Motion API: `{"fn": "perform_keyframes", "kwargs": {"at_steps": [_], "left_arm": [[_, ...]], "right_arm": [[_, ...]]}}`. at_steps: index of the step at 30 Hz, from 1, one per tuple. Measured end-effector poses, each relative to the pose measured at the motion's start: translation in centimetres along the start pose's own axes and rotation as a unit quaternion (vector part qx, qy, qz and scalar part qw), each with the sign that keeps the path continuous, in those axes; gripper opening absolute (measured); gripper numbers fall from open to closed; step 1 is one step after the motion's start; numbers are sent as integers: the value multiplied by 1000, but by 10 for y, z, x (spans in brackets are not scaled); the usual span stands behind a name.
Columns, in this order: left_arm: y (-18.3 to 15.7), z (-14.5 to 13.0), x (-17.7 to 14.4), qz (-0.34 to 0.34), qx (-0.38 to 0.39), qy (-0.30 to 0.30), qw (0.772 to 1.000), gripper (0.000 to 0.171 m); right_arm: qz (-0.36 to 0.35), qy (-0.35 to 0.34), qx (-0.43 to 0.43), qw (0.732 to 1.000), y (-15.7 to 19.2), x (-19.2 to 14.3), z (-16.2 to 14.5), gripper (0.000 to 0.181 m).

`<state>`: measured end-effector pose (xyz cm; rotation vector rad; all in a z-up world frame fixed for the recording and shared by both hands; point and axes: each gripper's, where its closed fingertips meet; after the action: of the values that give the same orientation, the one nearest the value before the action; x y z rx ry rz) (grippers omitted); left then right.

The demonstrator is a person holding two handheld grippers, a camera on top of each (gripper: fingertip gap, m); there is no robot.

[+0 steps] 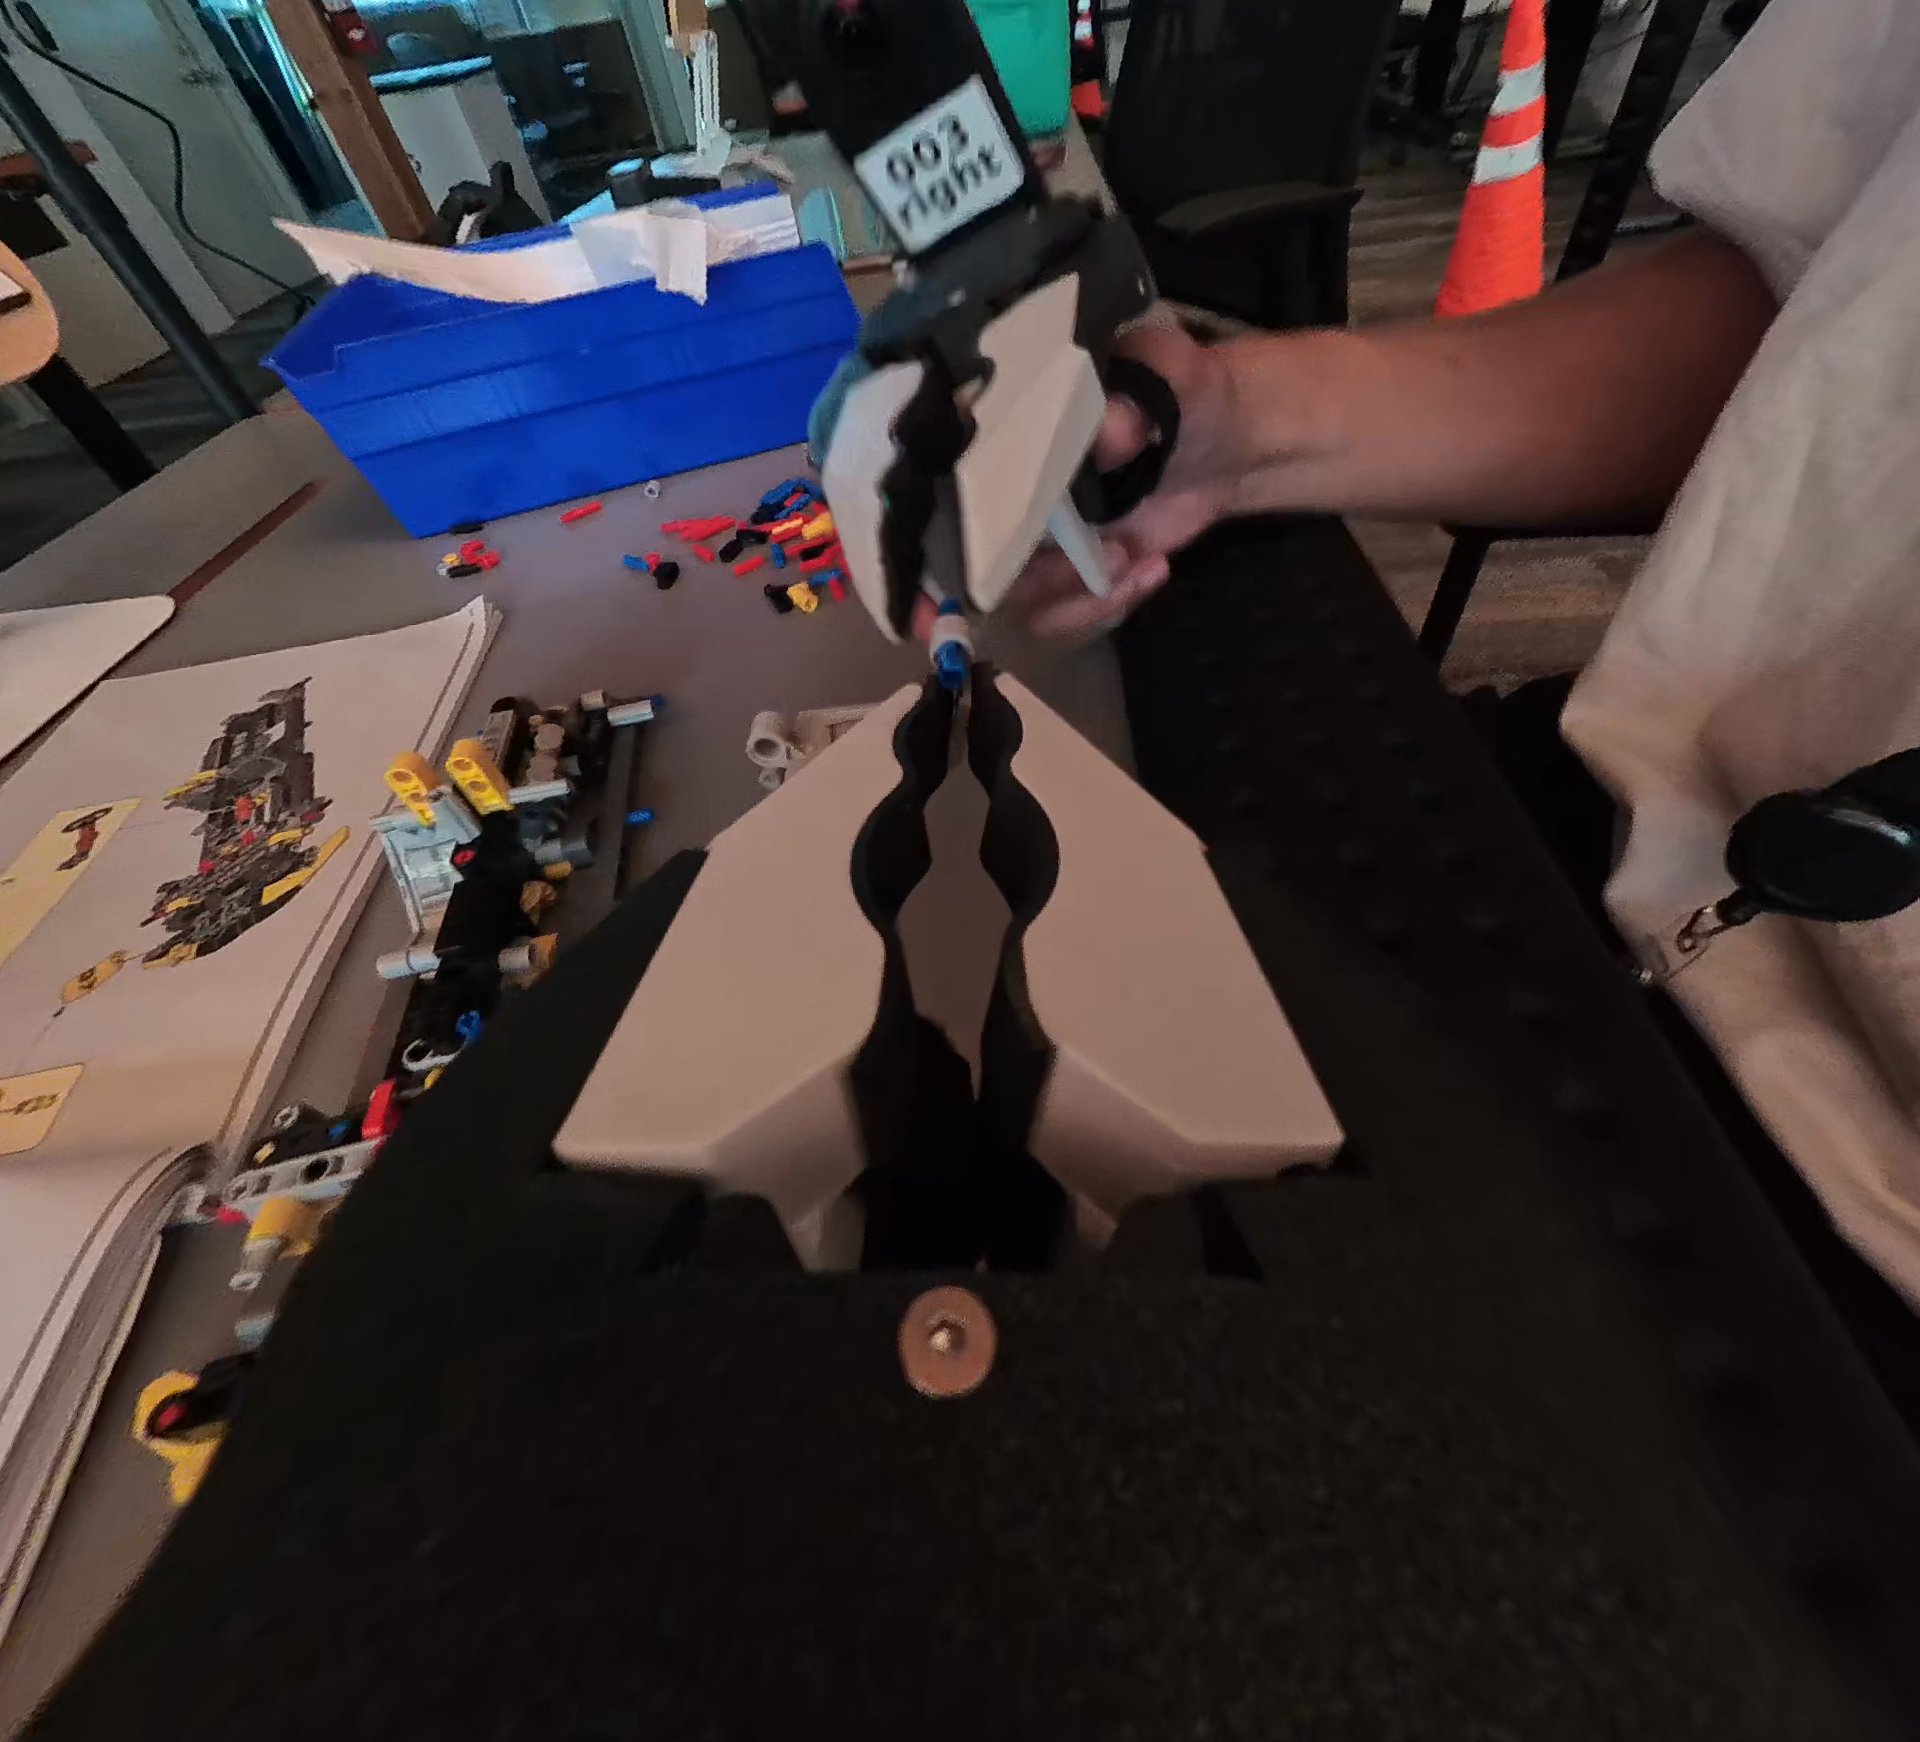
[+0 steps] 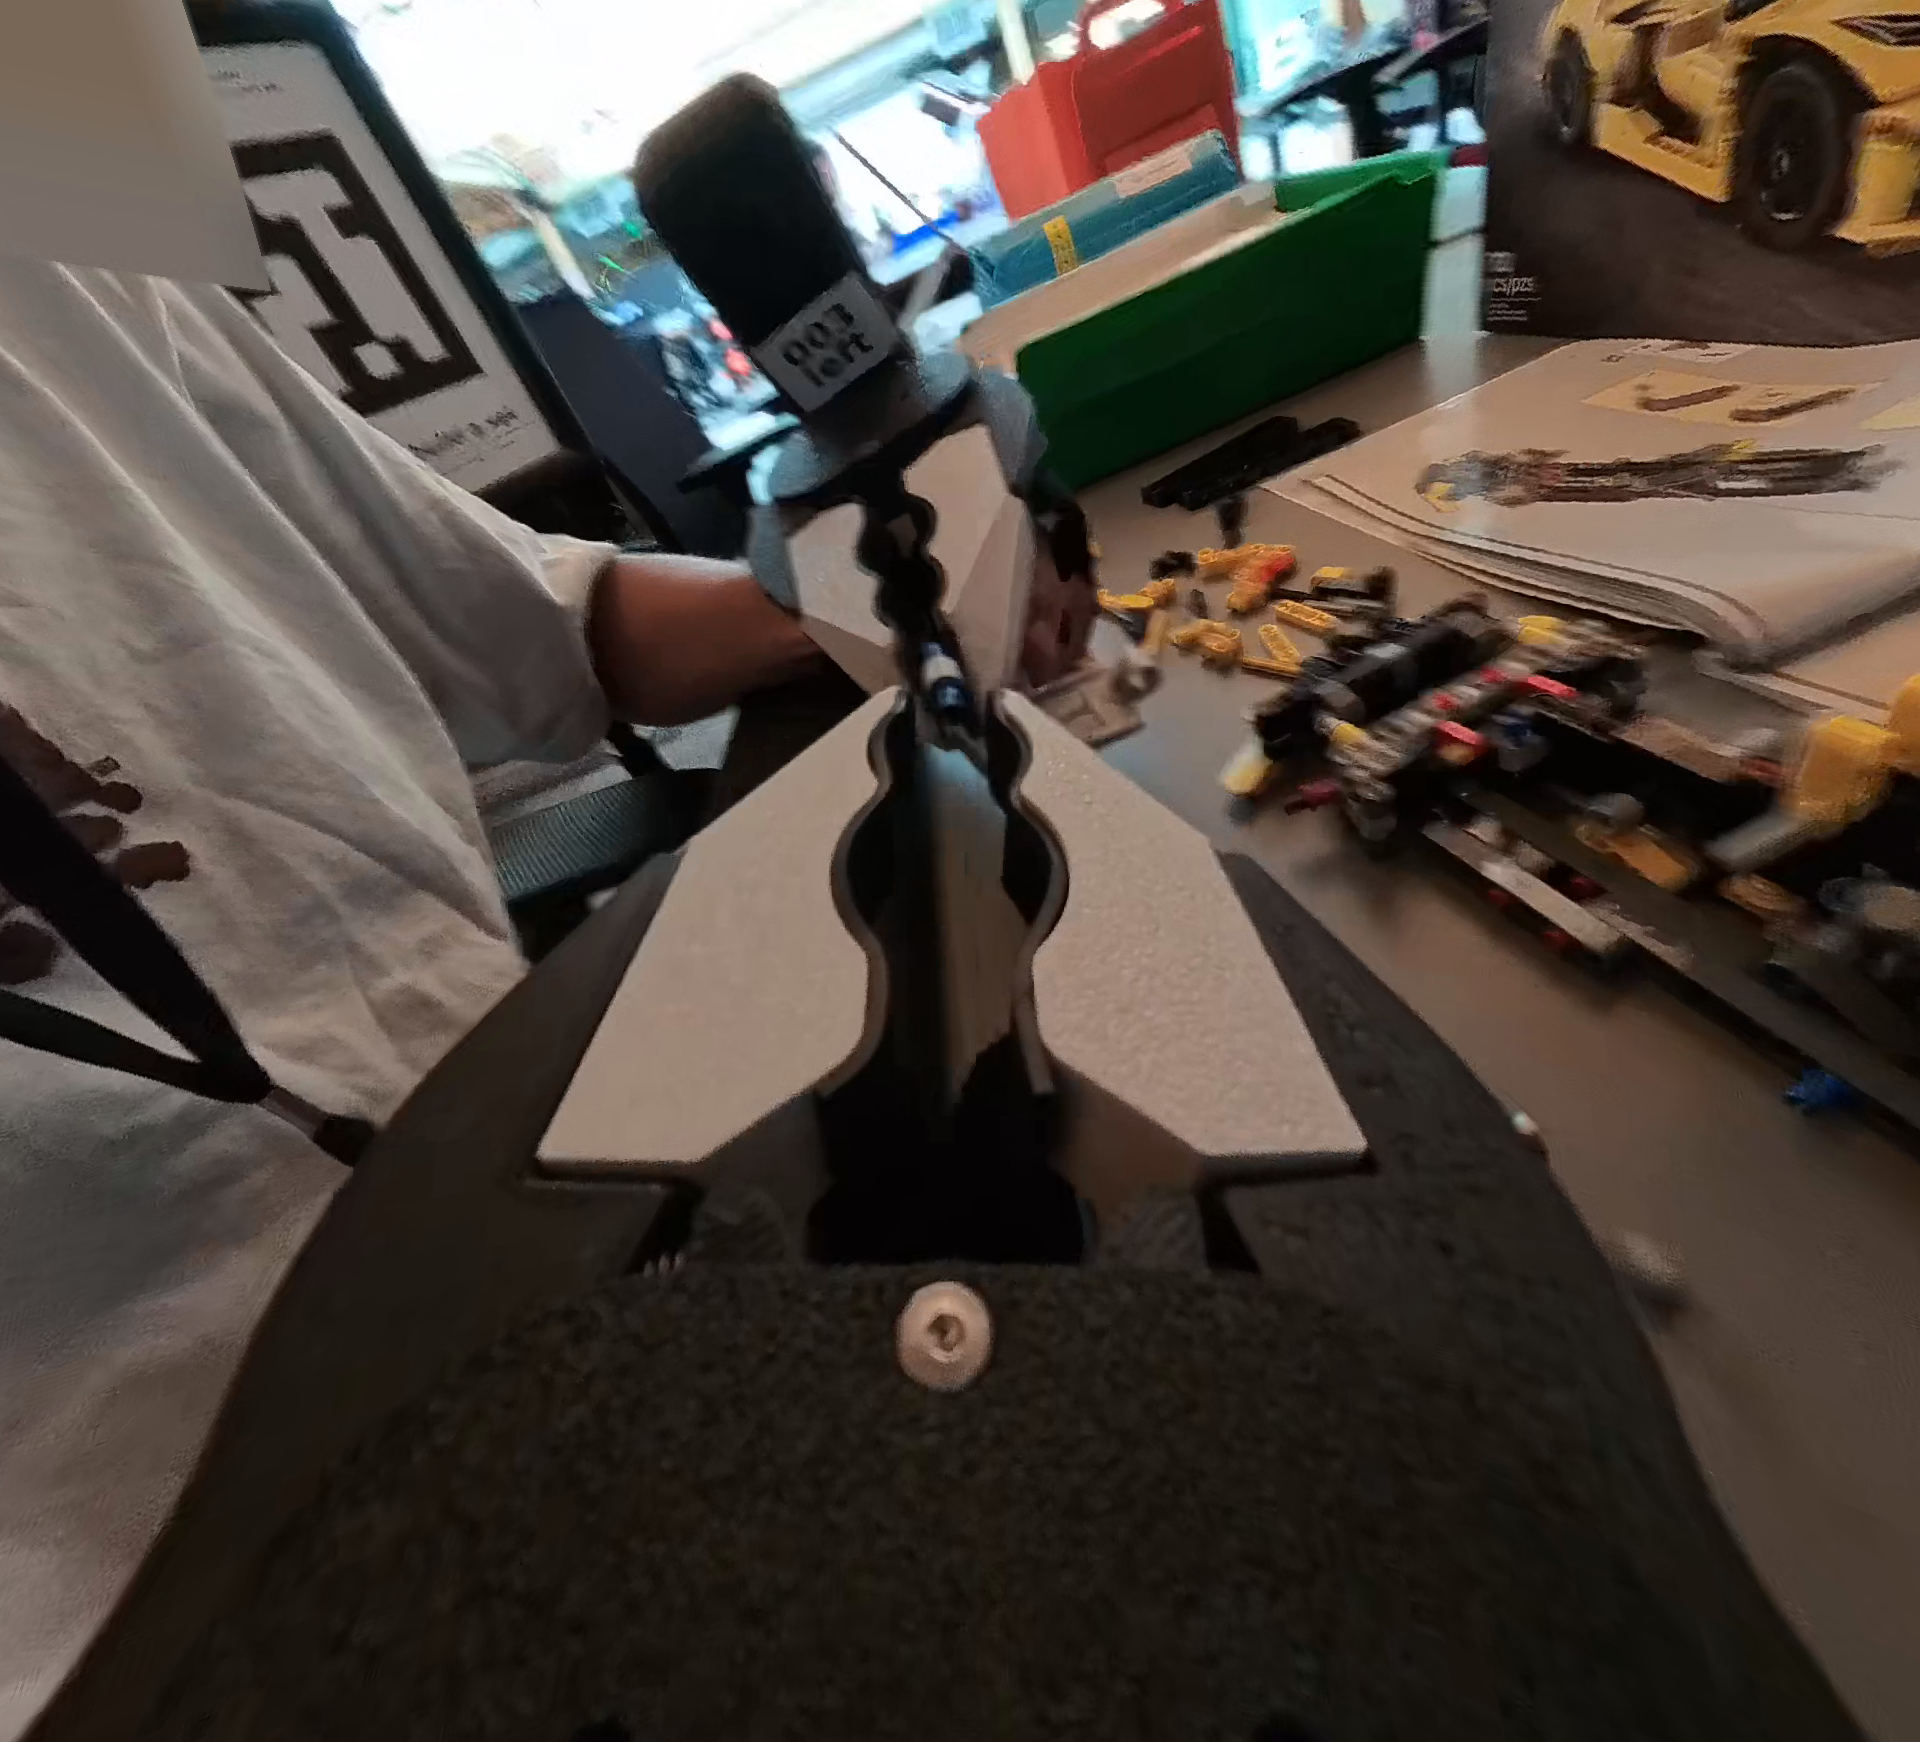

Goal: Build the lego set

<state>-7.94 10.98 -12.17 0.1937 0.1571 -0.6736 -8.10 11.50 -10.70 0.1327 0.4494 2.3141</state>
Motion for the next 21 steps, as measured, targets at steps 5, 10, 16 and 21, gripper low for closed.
{"fn": "perform_keyframes", "kwargs": {"at_steps": [5, 10, 16, 21], "left_arm": [[8, -11, -3, 2, -28, 21, 999, 0], [4, -17, 0, -29, -67, 30, 997, 1], [3, -21, 1, -32, -66, 36, 997, 1], [13, -21, -1, -22, -90, 28, 995, 1]], "right_arm": [[-207, 163, -81, 961, -80, -68, -33, 20], [-192, 289, -128, 929, -109, -78, -70, 22], [-141, 325, -147, 924, -117, -70, -76, 21], [-133, 332, -179, 917, -120, -65, -79, 7]]}}
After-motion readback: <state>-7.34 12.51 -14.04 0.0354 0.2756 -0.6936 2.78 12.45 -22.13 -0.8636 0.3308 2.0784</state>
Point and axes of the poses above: each gripper's, where its closed fingertips meet, x out along the fingers, z out of its top, y = z × x across the jaws, and after that the axes turned 2 degrees about z, right-handed
